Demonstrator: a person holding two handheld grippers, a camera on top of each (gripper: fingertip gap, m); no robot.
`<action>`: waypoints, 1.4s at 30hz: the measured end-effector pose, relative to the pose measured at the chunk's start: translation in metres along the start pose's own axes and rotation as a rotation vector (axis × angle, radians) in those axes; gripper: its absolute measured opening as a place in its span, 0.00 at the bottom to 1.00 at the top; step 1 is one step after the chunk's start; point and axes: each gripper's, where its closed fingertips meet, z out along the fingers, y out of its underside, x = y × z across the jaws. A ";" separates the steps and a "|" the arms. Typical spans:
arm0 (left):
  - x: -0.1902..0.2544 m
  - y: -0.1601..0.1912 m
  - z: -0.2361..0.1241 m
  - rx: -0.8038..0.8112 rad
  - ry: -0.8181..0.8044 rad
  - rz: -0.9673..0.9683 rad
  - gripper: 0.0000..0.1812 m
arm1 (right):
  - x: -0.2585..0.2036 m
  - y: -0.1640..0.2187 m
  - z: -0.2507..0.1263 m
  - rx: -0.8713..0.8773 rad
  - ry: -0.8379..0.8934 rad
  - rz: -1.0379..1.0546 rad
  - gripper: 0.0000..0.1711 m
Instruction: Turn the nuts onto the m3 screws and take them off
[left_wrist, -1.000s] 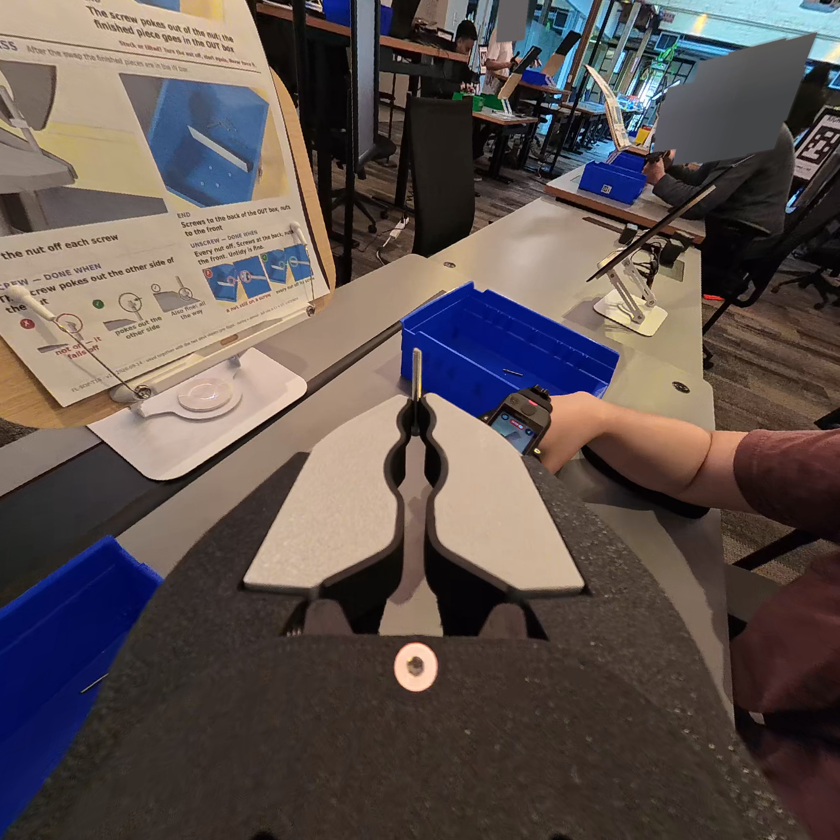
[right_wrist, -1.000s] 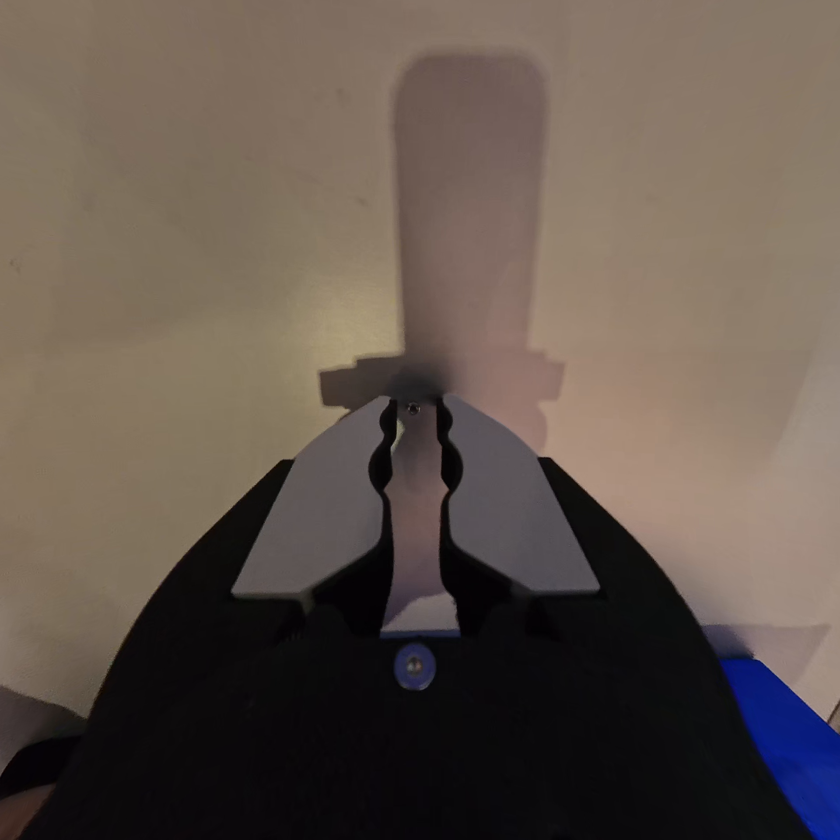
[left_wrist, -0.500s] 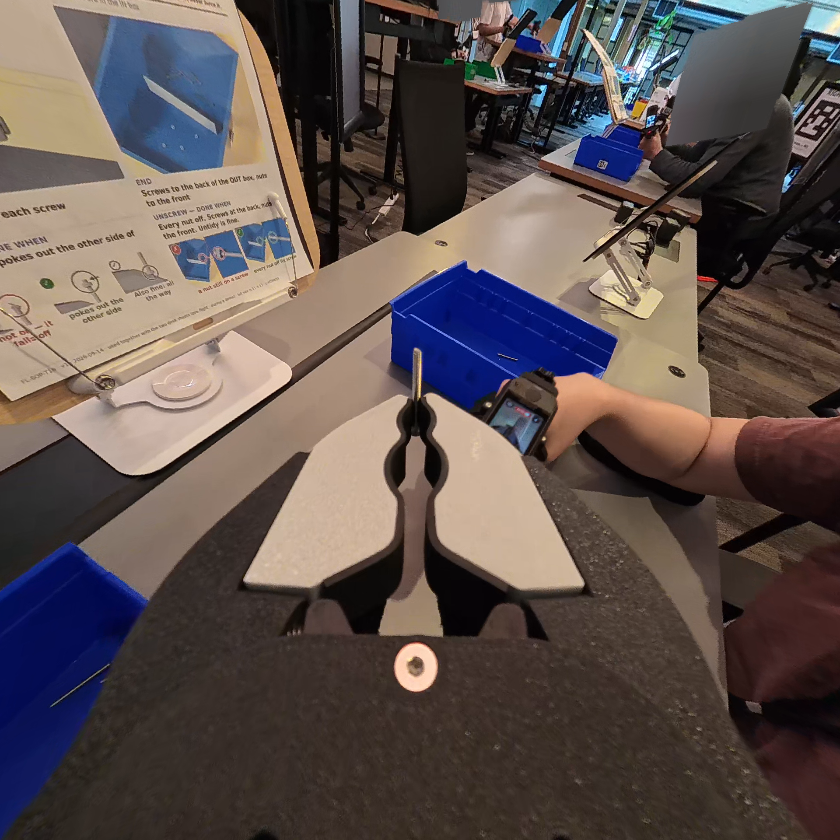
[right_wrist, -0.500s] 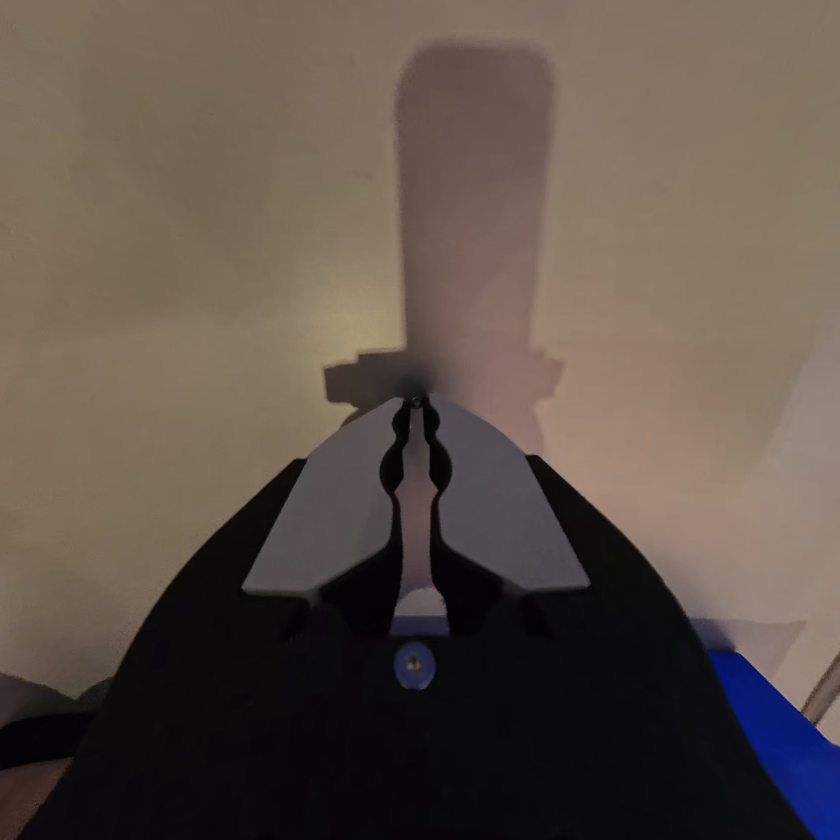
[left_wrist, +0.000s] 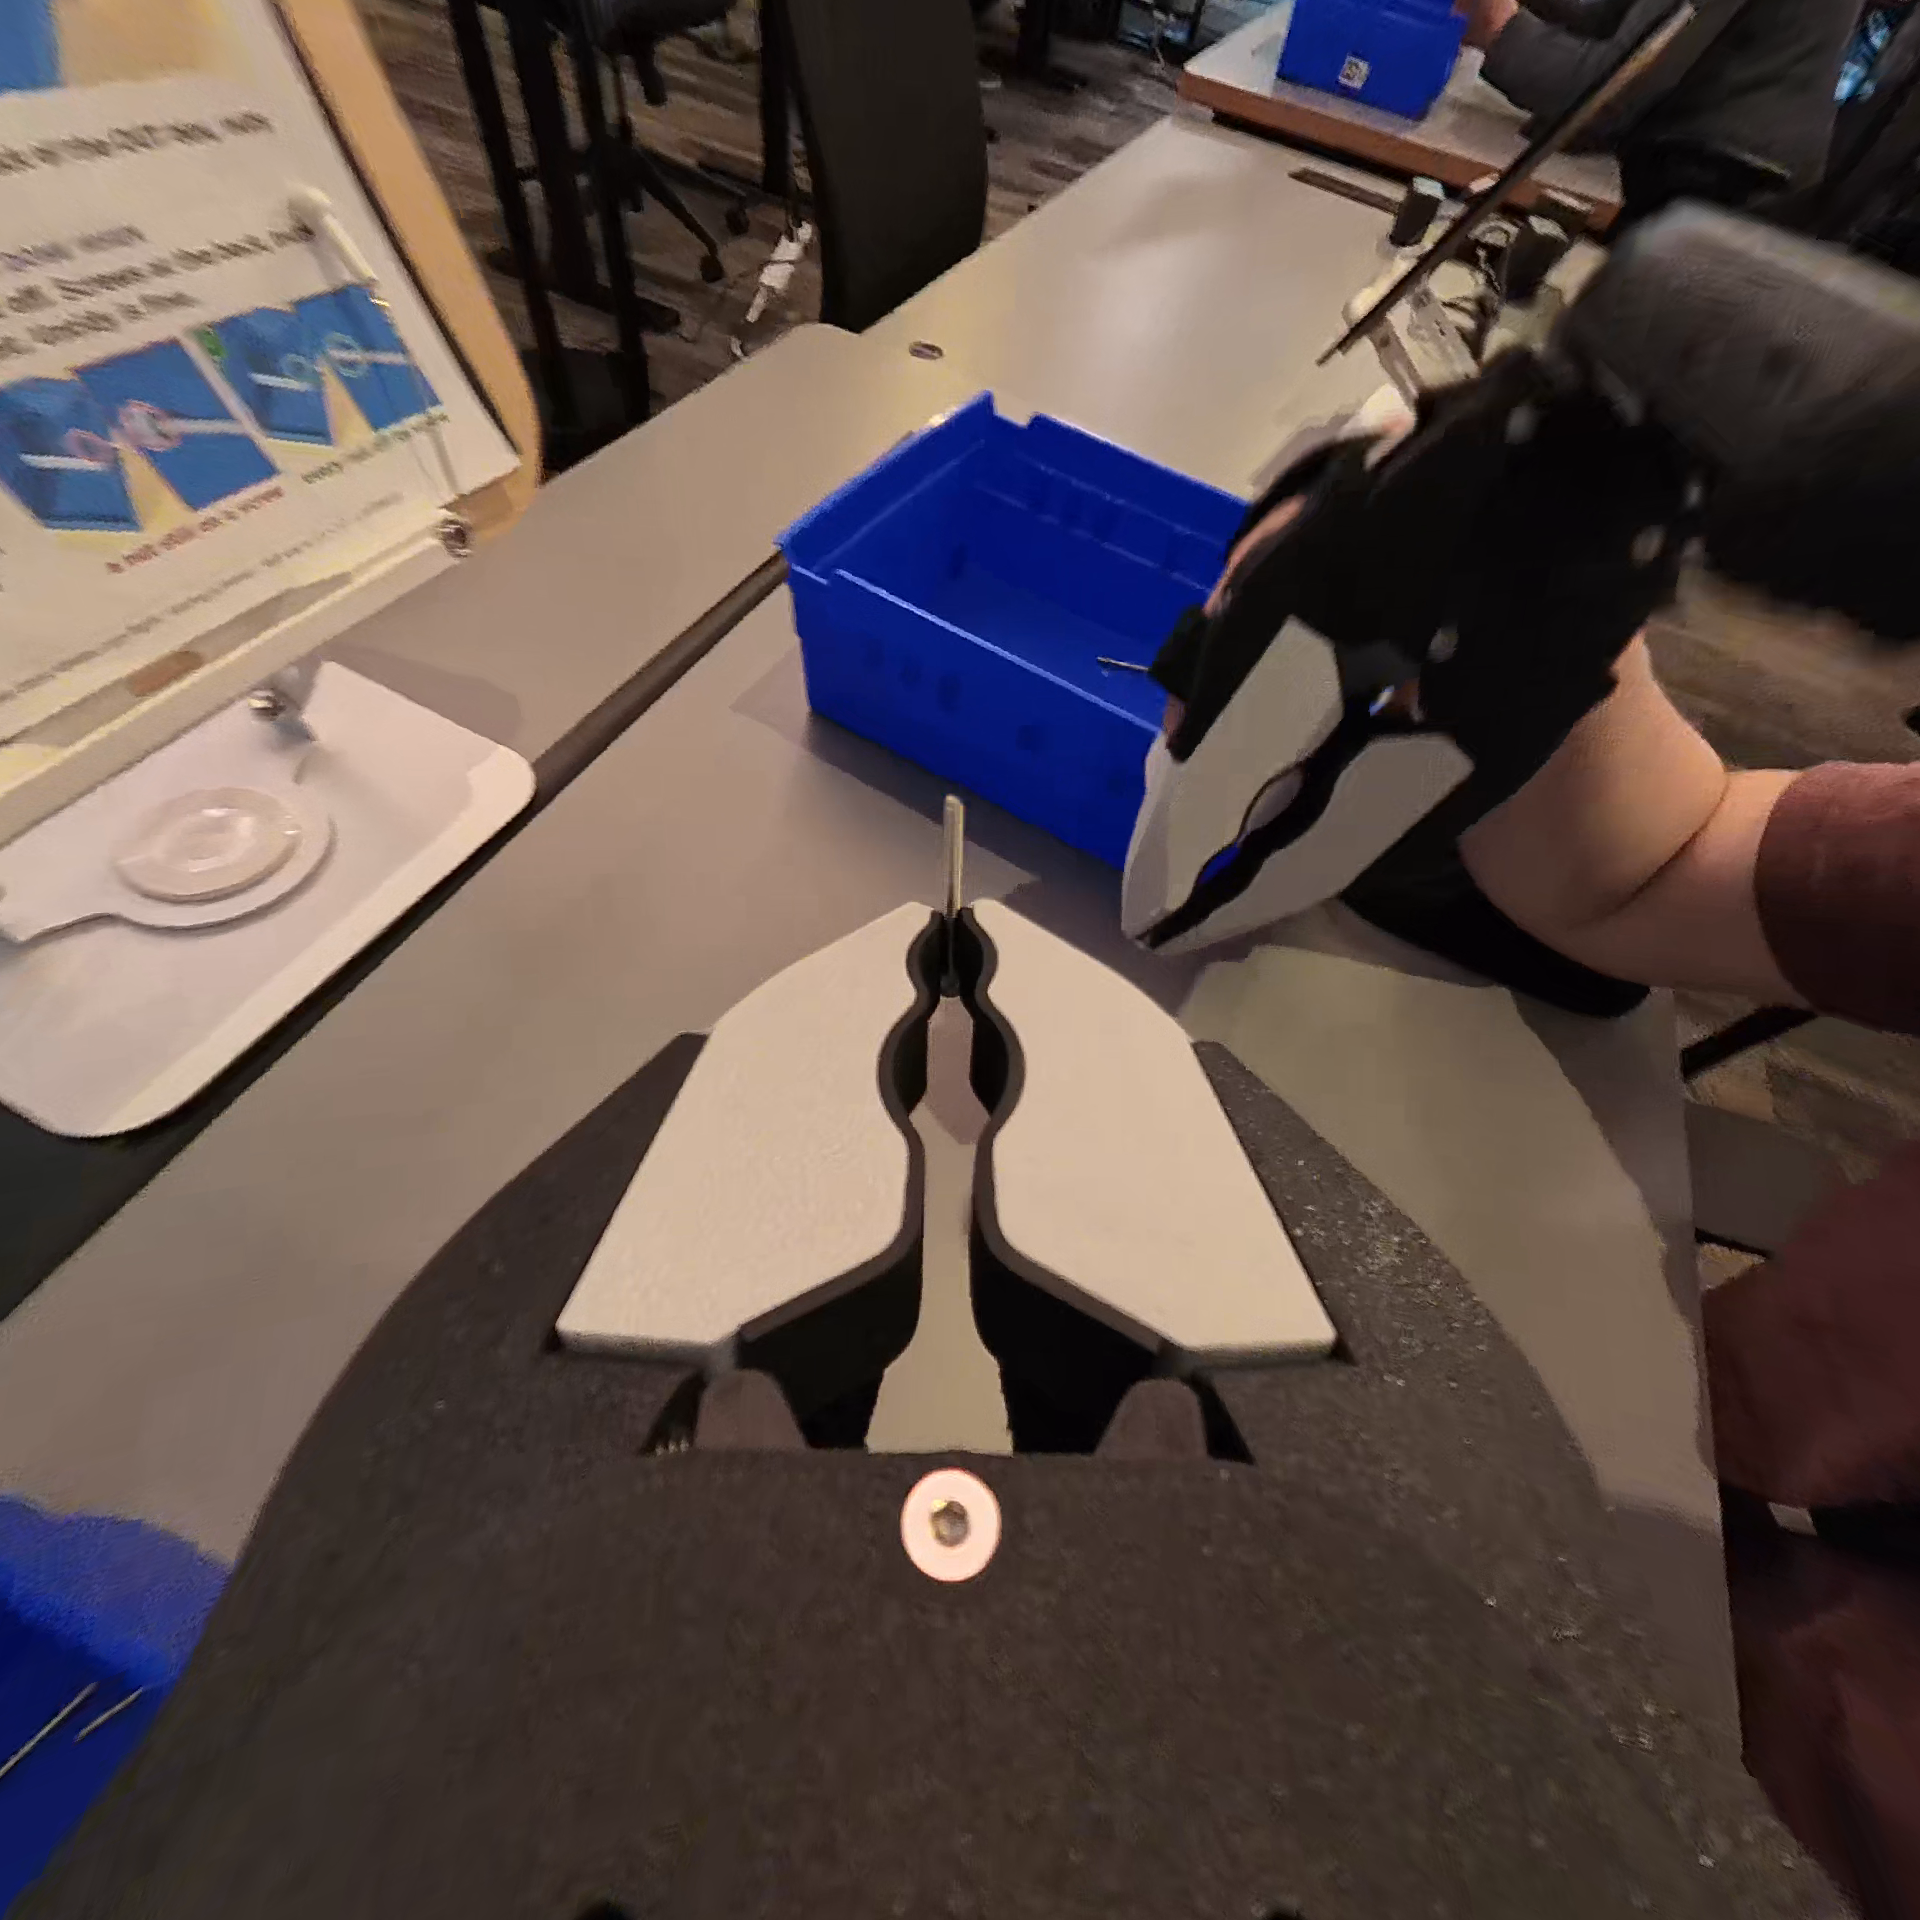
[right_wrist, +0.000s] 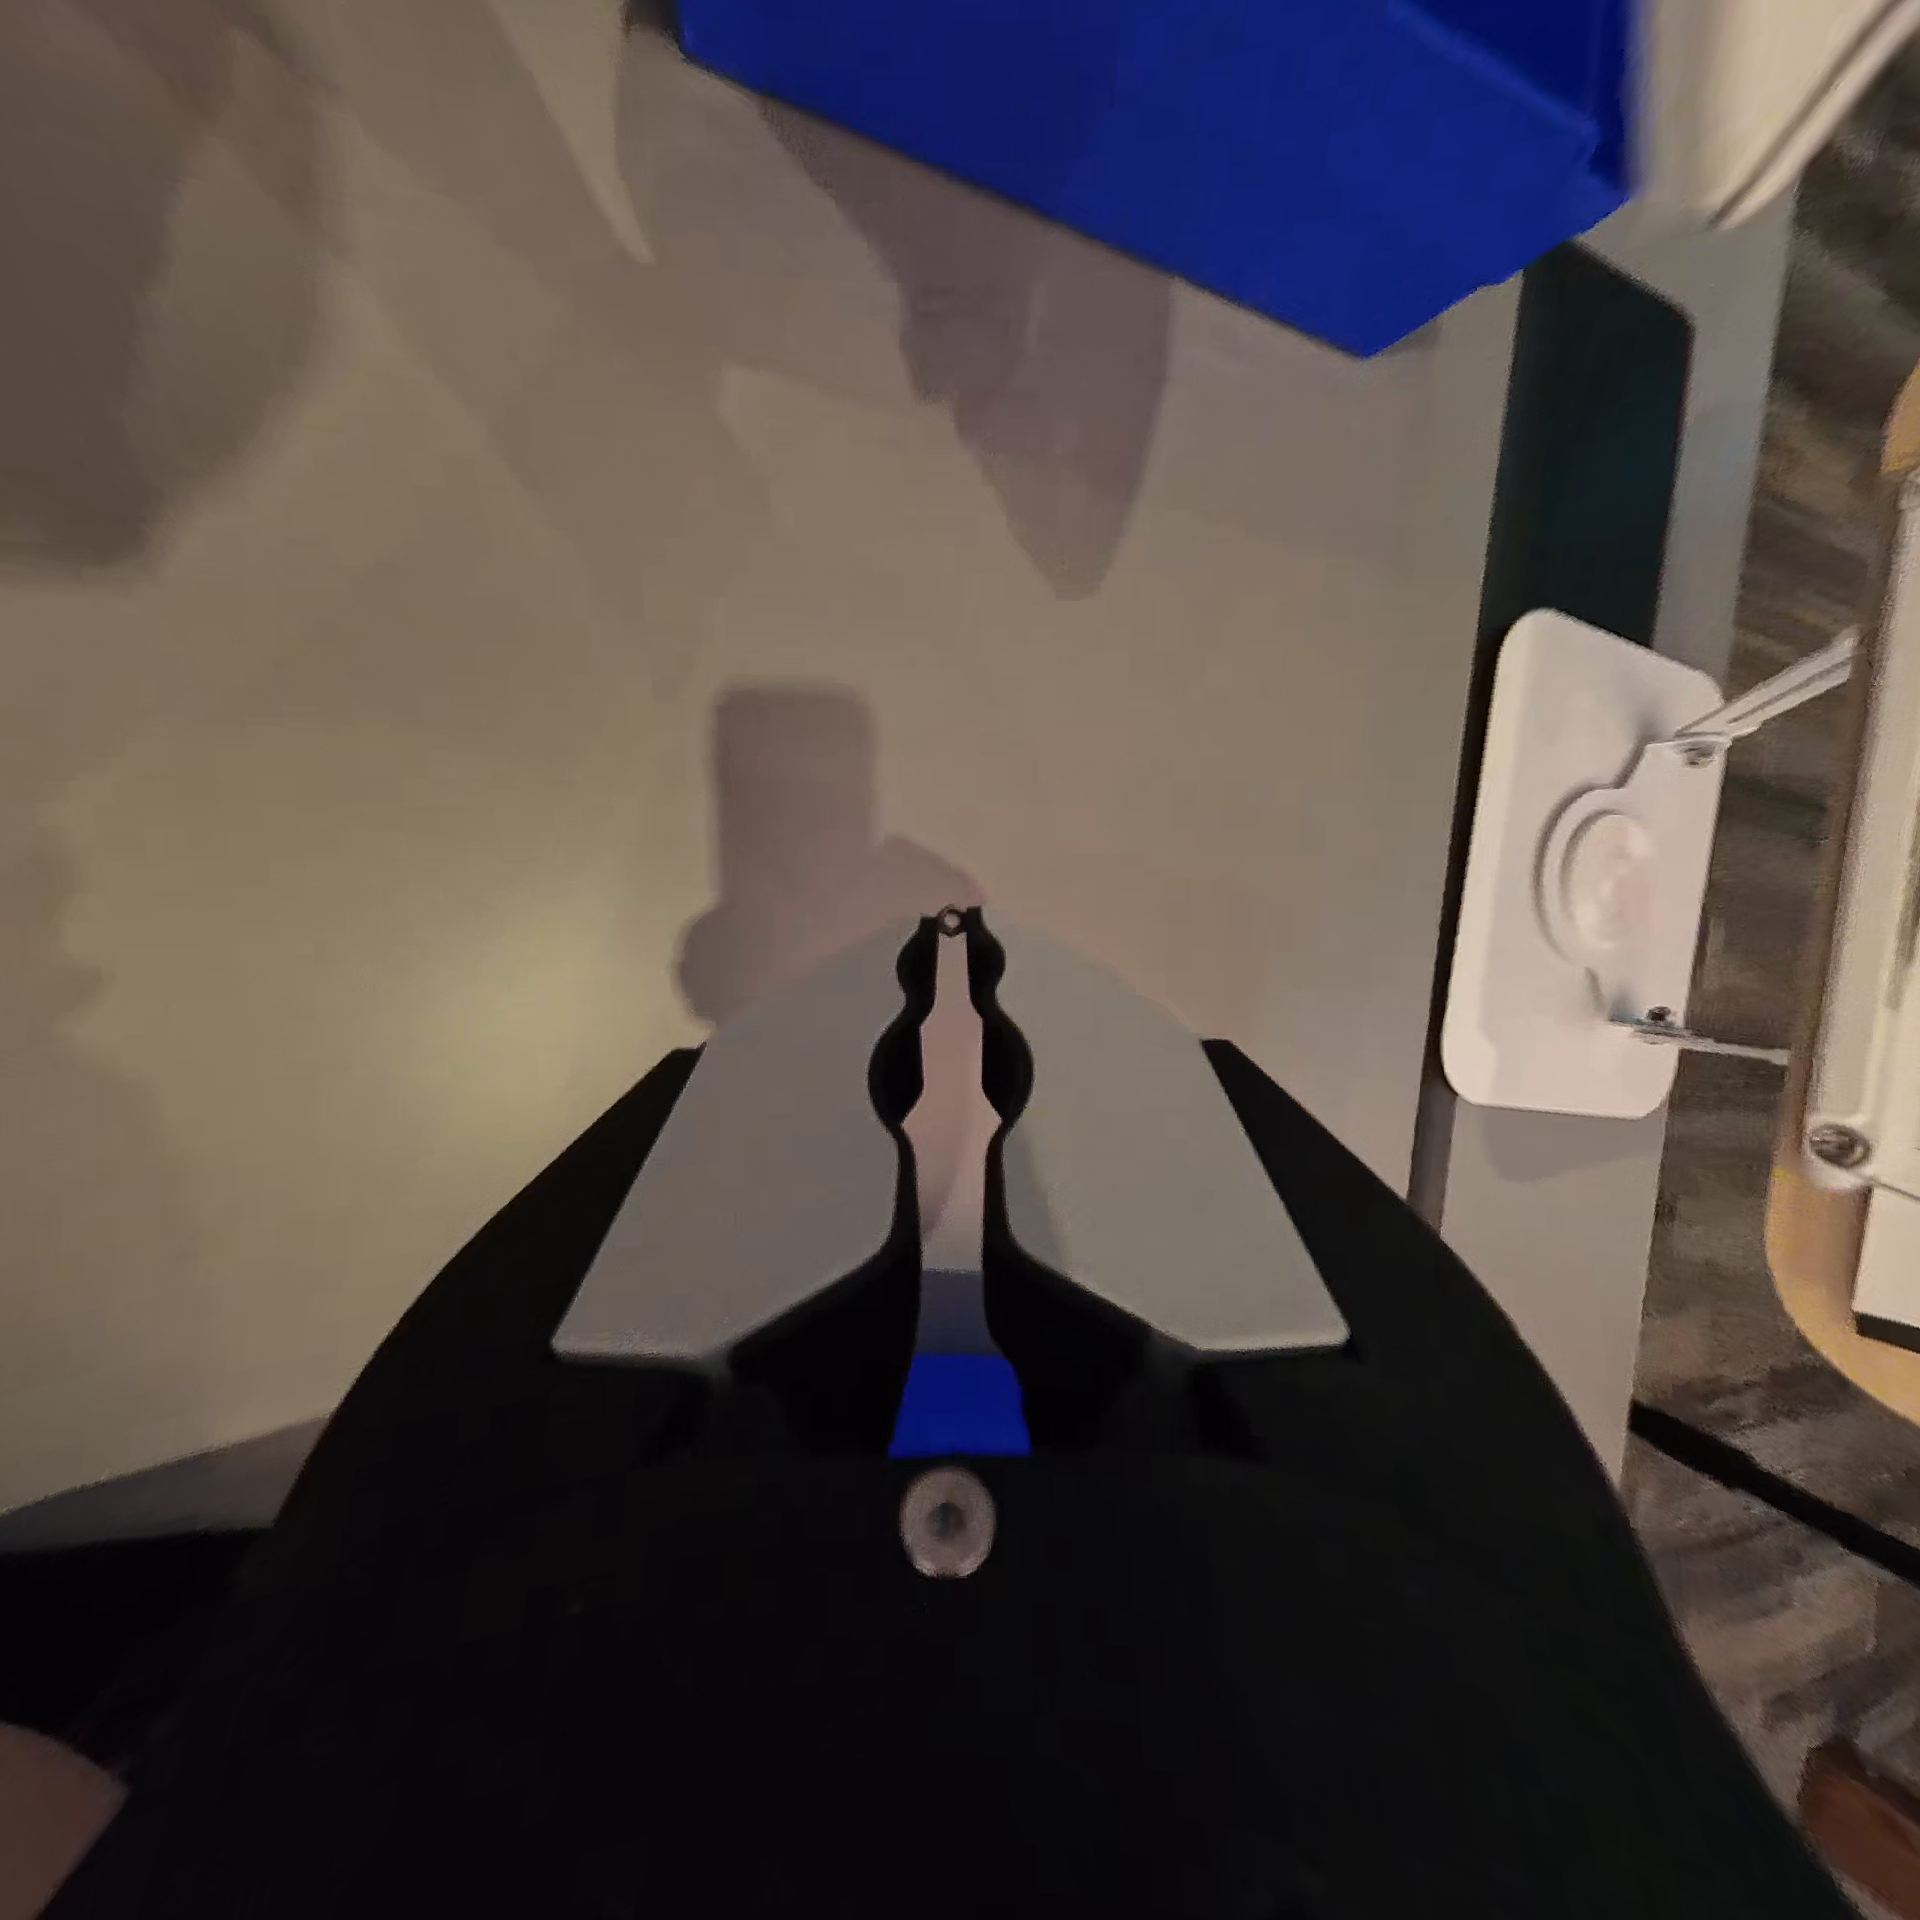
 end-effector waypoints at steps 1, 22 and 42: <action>0.006 0.003 0.006 -0.015 0.024 0.016 0.01 | 0.000 -0.006 -0.009 0.053 -0.004 0.004 0.04; 0.065 0.044 0.061 -0.226 0.105 0.349 0.01 | 0.008 -0.033 -0.048 0.375 -0.101 0.169 0.04; 0.066 0.067 0.069 -0.368 0.031 0.505 0.01 | -0.010 -0.017 -0.031 0.232 -0.152 0.085 0.04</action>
